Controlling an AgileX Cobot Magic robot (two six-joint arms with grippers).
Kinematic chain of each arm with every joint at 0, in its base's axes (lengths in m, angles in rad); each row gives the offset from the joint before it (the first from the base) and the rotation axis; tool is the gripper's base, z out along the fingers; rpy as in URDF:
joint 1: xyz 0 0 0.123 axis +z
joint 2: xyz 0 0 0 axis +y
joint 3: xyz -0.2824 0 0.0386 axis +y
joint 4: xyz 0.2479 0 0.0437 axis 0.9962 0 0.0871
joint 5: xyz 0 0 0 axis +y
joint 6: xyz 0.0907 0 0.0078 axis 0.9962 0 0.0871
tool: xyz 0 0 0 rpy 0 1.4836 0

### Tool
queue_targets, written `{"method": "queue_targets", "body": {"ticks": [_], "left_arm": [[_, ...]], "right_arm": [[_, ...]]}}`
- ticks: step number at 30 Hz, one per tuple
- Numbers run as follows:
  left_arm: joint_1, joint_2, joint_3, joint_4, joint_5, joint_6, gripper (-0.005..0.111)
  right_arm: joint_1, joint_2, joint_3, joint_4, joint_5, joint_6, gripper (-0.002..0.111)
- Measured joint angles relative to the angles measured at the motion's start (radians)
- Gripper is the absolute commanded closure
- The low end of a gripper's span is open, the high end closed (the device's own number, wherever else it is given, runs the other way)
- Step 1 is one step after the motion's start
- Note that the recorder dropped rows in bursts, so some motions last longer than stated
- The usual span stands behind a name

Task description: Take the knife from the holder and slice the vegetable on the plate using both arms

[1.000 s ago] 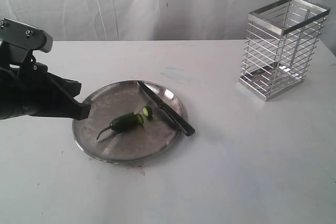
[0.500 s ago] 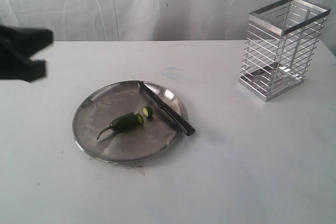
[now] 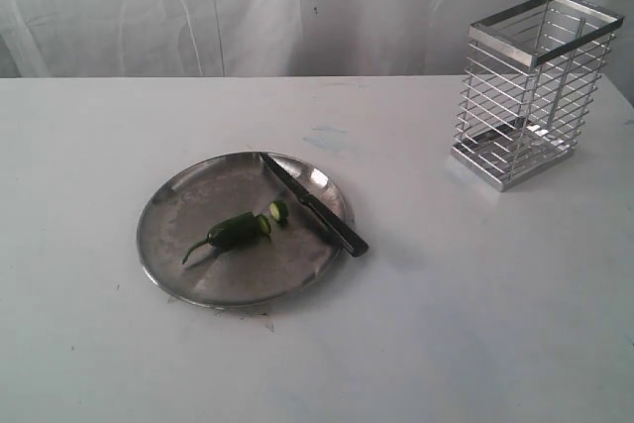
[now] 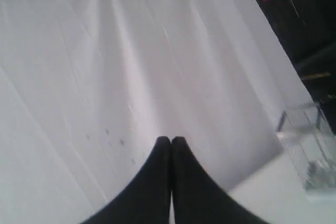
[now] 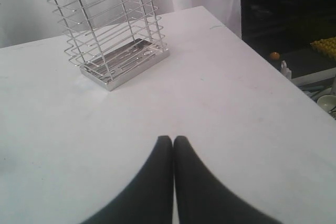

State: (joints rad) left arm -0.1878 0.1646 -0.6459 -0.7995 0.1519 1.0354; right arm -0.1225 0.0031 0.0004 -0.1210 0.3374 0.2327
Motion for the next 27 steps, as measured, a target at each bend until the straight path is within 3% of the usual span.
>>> {"method": "queue_targets", "body": {"ticks": [2, 3, 5, 6, 9, 13, 15, 22, 27], "left_arm": [[0.000, 0.000, 0.005, 0.415, 0.144, -0.512, 0.107], [0.000, 0.000, 0.027, 0.585, 0.204, -0.672, 0.107], [0.001, 0.000, 0.123, 0.773, 0.194, -0.869, 0.107], [0.001, 0.002, 0.197, 0.825, 0.126, -0.939, 0.107], [0.001, -0.021, 0.416, 0.872, -0.125, -1.082, 0.107], [0.002, -0.110, 0.582, 0.855, -0.213, -1.139, 0.107], [0.012, -0.146, 0.627, 0.830, -0.200, -1.146, 0.107], [0.081, -0.159, 0.643, 0.792, 0.060, -1.154, 0.107], [0.083, -0.161, 0.643, 0.790, 0.091, -1.154, 0.107]], "right_arm": [[0.000, 0.000, 0.000, 0.000, 0.000, 0.000, 0.108], [0.000, 0.000, 0.000, 0.000, 0.000, 0.000, 0.108], [0.000, 0.000, 0.000, 0.000, 0.000, 0.000, 0.108], [0.000, 0.000, 0.000, 0.000, 0.000, 0.000, 0.108], [0.000, 0.000, 0.000, 0.000, 0.000, 0.002, 0.108], [0.000, 0.000, 0.000, 0.000, 0.000, 0.002, 0.108], [0.000, 0.000, 0.000, 0.000, 0.000, 0.002, 0.108], [0.000, 0.000, 0.000, 0.000, 0.000, 0.002, 0.108], [0.000, 0.000, 0.000, 0.000, 0.000, 0.002, 0.108]]}}
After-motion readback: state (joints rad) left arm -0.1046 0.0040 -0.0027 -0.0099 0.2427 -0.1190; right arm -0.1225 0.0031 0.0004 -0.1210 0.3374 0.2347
